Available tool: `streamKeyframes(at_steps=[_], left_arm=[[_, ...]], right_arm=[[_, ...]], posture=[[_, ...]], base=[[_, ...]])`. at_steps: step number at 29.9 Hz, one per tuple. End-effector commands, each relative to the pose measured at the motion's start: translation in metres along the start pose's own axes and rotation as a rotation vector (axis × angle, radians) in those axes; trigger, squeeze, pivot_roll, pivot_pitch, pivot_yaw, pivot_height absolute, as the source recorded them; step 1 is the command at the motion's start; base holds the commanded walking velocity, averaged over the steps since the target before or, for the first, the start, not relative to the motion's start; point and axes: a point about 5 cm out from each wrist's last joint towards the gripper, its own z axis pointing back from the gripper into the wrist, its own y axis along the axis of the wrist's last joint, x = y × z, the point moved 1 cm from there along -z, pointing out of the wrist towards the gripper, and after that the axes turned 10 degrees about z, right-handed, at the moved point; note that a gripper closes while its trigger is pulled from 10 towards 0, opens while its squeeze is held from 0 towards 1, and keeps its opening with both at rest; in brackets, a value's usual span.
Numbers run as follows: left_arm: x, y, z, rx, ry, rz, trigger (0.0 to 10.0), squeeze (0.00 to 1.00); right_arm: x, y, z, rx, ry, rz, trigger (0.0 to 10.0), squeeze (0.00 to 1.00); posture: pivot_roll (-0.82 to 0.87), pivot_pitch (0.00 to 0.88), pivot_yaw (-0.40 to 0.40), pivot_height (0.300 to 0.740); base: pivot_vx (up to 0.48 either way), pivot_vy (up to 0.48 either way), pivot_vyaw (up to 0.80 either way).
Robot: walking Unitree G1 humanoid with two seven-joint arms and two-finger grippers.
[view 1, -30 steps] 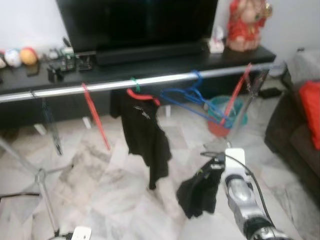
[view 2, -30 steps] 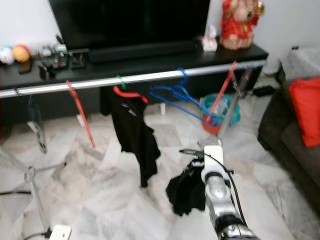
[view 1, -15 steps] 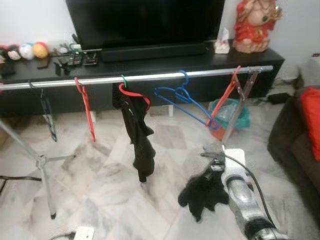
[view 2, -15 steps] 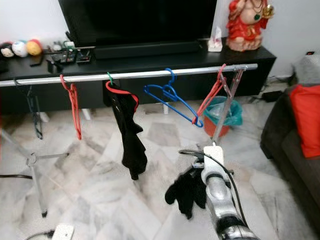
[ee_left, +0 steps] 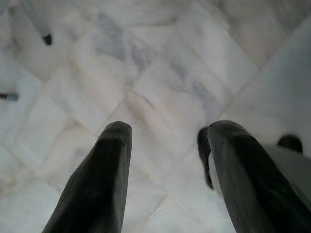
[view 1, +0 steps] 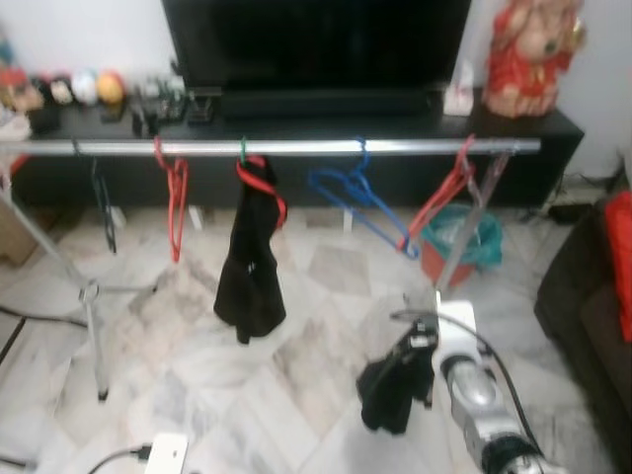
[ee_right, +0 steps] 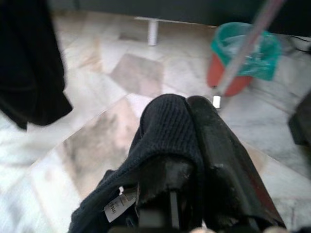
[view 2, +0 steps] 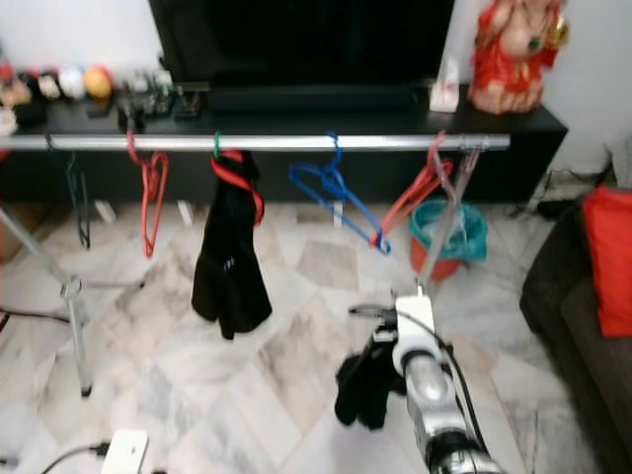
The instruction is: Hang hanger
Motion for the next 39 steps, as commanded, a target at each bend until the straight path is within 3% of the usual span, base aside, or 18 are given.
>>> streamKeyframes(at_steps=[1,5,13,19,24,39], left_arm=[[-0.006,0.019,-0.003,0.087,0.019,0.017,10.0,0.0],[-0.001,0.048,-0.005,0.223,-0.017,0.052,10.0,0.0],[0.007,0.034,-0.006,0.154,-0.031,0.068,10.0,0.0],[0.008,0.028,-0.004,0.144,-0.026,0.081,10.0,0.0],[0.008,0.028,-0.004,0.151,-0.026,0.076,10.0,0.0],[0.015,0.033,-0.006,0.162,-0.047,0.034,10.0,0.0]], right_arm=[[-0.003,-0.003,0.001,-0.014,0.02,0.003,10.0,0.0],[-0.004,0.0,0.0,-0.004,0.027,0.004,10.0,0.0],[-0.007,0.003,-0.001,0.001,0.039,-0.011,10.0,0.0],[-0.008,0.004,-0.001,0.011,0.047,-0.03,10.0,0.0],[-0.008,0.007,-0.002,0.021,0.044,-0.031,10.0,0.0],[-0.008,0.007,-0.002,0.022,0.045,-0.029,10.0,0.0]], posture=[[-0.04,0.0,-0.004,0.74],[-0.04,0.0,-0.003,0.74],[-0.04,0.0,0.001,0.74],[-0.04,0.0,-0.003,0.74],[-0.04,0.0,-0.001,0.74],[-0.04,0.0,0.001,0.74]], base=[[0.0,0.0,0.0],[0.0,0.0,0.0],[0.0,0.0,0.0],[0.0,0.392,0.0],[0.0,0.438,0.0],[0.0,-0.019,0.0]])
